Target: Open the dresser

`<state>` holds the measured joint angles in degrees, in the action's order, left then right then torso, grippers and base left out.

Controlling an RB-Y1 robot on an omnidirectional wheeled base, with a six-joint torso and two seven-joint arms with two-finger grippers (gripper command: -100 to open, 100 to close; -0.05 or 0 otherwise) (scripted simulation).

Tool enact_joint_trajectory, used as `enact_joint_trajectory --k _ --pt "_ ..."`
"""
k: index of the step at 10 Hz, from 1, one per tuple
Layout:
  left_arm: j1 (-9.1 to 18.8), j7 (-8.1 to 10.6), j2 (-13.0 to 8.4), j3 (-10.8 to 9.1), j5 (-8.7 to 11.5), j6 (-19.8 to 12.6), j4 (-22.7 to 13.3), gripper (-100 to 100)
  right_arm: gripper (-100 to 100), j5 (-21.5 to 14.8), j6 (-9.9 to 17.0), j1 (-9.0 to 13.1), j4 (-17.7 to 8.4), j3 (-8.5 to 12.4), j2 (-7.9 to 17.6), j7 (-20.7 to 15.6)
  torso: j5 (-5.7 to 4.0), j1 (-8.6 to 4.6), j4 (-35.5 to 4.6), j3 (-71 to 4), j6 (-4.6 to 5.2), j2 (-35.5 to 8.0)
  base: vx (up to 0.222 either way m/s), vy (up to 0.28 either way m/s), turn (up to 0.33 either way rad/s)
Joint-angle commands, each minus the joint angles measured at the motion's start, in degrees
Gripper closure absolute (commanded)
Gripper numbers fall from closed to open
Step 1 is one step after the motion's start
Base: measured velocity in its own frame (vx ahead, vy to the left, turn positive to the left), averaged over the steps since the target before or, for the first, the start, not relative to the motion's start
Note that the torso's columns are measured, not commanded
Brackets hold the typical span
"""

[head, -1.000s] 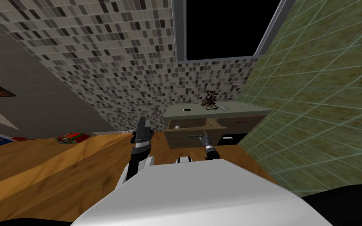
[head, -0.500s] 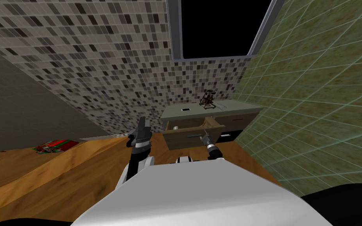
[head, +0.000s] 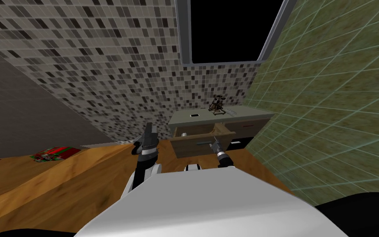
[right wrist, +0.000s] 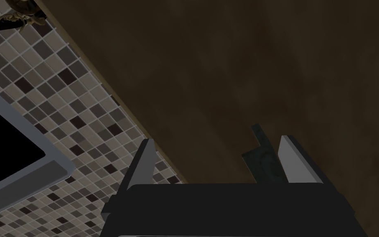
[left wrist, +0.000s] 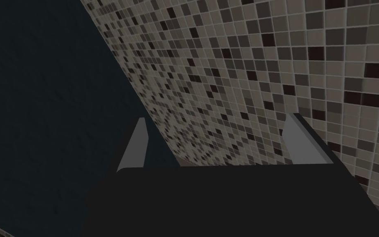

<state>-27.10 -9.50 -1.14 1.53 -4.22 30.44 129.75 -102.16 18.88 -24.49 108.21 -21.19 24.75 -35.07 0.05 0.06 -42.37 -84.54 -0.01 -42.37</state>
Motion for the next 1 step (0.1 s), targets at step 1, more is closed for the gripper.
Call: enact_joint_trajectory --k 1 --pt "0.0 0.00 0.0 0.00 0.0 0.0 0.0 0 0 0.0 0.0 0.0 0.0 0.0 0.0 0.0 -0.01 -0.02 0.0 0.0 0.00 0.0 0.000 0.000 0.000"
